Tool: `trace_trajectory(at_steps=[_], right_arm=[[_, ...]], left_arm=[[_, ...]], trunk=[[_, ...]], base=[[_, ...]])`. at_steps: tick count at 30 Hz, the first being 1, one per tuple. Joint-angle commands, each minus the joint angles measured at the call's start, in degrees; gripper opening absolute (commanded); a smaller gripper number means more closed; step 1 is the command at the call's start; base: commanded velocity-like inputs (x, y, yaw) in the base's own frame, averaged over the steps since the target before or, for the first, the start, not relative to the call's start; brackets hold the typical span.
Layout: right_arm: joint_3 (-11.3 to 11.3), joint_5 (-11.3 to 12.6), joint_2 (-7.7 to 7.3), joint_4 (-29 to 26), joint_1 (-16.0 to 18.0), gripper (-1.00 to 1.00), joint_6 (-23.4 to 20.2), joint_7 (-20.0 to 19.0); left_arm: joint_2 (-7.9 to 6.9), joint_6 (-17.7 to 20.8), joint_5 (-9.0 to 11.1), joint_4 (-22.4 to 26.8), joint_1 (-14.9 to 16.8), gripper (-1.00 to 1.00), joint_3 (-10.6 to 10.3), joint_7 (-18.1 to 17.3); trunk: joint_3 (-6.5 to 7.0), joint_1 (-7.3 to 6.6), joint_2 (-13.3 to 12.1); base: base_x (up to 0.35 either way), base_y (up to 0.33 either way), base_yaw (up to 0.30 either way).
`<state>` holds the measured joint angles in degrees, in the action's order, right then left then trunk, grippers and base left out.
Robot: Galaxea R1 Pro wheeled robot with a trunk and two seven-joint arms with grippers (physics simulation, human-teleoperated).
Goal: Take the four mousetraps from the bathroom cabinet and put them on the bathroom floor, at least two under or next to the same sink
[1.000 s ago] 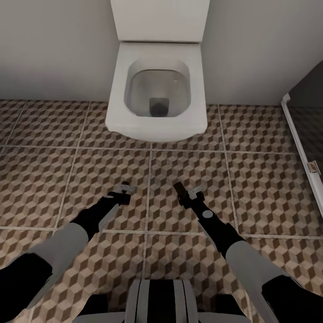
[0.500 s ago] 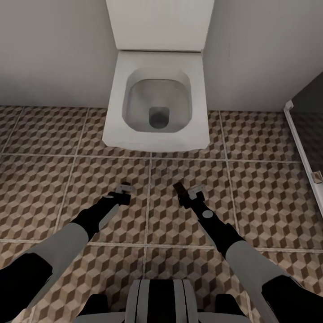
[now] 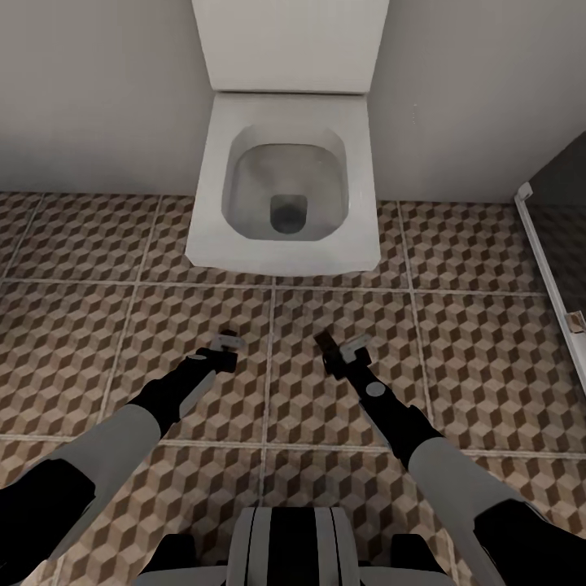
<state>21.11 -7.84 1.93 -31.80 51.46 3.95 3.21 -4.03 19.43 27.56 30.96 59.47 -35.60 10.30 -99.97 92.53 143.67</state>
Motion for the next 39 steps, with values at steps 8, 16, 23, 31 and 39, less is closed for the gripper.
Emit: trace_trajectory(at_steps=[8,16,23,31,39], right_arm=[[0.01,-5.48,2.05,3.5,0.04,-1.0,0.09,3.23],[-0.01,-6.43,2.31,4.21,0.04,-1.0,0.03,3.45],[-0.03,-6.48,2.29,4.49,0.04,-1.0,-0.01,3.47],[-0.1,-6.51,2.29,5.63,0.04,-1.0,-0.03,3.47],[-0.1,-6.52,2.23,5.86,0.04,-1.0,-0.08,3.47]], left_arm=[[0.48,0.26,0.39,0.17,0.03,-1.0,-0.75,0.62],[0.52,0.26,0.39,0.15,0.03,-1.0,-0.79,0.62],[0.52,0.25,0.39,0.09,-0.05,-1.0,-0.79,0.63],[0.52,0.26,0.39,0.06,-0.05,-1.0,-0.79,0.64],[0.59,-0.43,0.39,-2.37,-0.05,-1.0,-0.95,0.62]], trunk=[[-0.03,-0.01,0.01],[-0.03,-0.01,0.01],[-0.03,-0.01,0.01],[-0.03,-0.01,0.01],[-0.03,-0.01,0.01]], base=[[0.0,0.0,0.0],[0.0,0.0,0.0],[0.0,0.0,0.0],[0.0,0.0,0.0],[0.0,0.0,0.0]])
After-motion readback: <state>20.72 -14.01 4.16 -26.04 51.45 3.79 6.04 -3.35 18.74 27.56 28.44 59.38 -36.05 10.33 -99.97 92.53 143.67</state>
